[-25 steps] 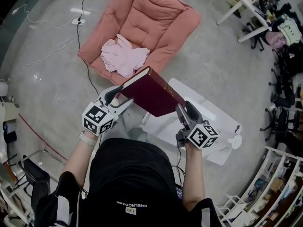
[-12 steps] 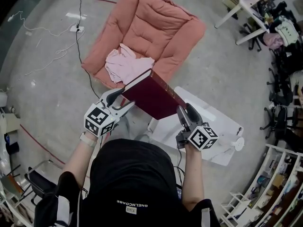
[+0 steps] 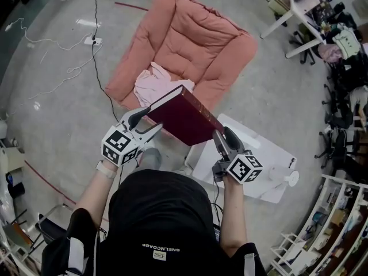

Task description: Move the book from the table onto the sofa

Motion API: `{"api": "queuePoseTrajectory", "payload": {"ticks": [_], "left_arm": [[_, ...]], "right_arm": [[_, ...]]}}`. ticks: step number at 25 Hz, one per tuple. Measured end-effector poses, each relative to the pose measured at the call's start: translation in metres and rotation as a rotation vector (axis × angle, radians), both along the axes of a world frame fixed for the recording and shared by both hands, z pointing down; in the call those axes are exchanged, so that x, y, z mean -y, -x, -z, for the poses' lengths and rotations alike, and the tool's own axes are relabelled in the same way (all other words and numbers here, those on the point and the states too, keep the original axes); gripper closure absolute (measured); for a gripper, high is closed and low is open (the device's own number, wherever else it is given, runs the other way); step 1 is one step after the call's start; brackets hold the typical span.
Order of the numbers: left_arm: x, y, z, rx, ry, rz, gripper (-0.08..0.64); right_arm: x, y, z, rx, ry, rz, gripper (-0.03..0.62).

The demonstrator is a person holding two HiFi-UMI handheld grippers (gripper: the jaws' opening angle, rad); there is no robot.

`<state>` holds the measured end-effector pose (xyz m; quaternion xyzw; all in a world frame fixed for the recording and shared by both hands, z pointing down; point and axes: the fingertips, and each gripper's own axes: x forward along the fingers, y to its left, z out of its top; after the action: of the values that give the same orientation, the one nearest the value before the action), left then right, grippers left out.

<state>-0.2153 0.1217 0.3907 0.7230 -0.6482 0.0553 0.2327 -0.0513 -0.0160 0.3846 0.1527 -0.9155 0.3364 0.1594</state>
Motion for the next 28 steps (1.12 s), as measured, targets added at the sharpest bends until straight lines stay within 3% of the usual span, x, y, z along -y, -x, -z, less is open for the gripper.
{"api": "queuePoseTrajectory", "payload": {"ticks": [14, 28], "left_arm": [[-0.030, 0.091, -0.011, -0.027, -0.011, 0.014, 0.302], [-0.076, 0.136, -0.030, -0.049, -0.011, 0.083, 0.302]], "right_arm": [[-0.023, 0.098, -0.001, -0.025, -0.020, 0.022, 0.342], [-0.051, 0.165, -0.003, -0.048, -0.046, 0.111, 0.342]]}}
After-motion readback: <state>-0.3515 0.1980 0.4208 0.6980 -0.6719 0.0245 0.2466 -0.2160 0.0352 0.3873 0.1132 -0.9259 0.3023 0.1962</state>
